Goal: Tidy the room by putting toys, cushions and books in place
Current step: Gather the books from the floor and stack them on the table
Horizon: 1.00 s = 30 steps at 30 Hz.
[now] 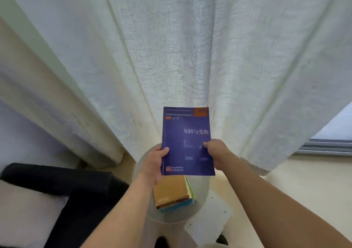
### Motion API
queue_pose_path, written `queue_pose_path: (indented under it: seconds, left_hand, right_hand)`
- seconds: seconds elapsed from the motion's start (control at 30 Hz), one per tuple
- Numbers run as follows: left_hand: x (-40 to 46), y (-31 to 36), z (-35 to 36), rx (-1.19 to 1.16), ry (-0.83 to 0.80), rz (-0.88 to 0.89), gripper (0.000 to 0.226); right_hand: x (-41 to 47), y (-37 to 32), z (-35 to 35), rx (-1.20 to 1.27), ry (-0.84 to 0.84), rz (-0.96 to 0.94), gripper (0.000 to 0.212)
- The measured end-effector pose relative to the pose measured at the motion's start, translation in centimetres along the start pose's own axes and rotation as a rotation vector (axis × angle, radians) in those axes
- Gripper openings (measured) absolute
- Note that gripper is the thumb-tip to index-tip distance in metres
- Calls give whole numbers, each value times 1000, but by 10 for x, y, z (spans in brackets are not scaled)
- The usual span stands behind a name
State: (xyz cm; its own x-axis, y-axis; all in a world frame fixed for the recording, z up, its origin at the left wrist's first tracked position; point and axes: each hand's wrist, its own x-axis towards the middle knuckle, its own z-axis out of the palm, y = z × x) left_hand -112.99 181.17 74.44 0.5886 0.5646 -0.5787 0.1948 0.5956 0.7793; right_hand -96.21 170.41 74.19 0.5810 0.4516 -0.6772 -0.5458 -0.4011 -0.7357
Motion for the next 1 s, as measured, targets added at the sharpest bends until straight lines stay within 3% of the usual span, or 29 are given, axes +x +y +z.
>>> queue_pose_path:
  seconds: [0.13, 0.27, 0.47, 0.6, 0.7, 0.77, 1.0]
  left_hand:
    - [2, -11, 9, 91, 24, 3, 24]
    - [3, -33, 10, 332, 128, -13, 15]
    - [8, -78, -9, 554, 117, -350, 15]
    - [14, -96, -37, 561, 126, -467, 11]
    - [37, -94, -63, 535, 178, -465, 18]
    - [60, -97, -84, 528, 215, -471, 17]
    - [159, -142, -150, 510, 257, -447, 8]
  right_hand:
    - [-10, 5, -19, 73, -87, -67, 29]
    - [-7, 23, -24, 3, -18, -99, 29]
    - [25, 86, -18, -207, 49, 3, 33]
    - [120, 168, -15, -287, 29, 114, 60]
    - [74, 125, 28, -217, 17, 173, 17]
    - [61, 102, 58, -226, -21, 249, 22]
    - [140, 145, 111, -478, -71, 312, 34]
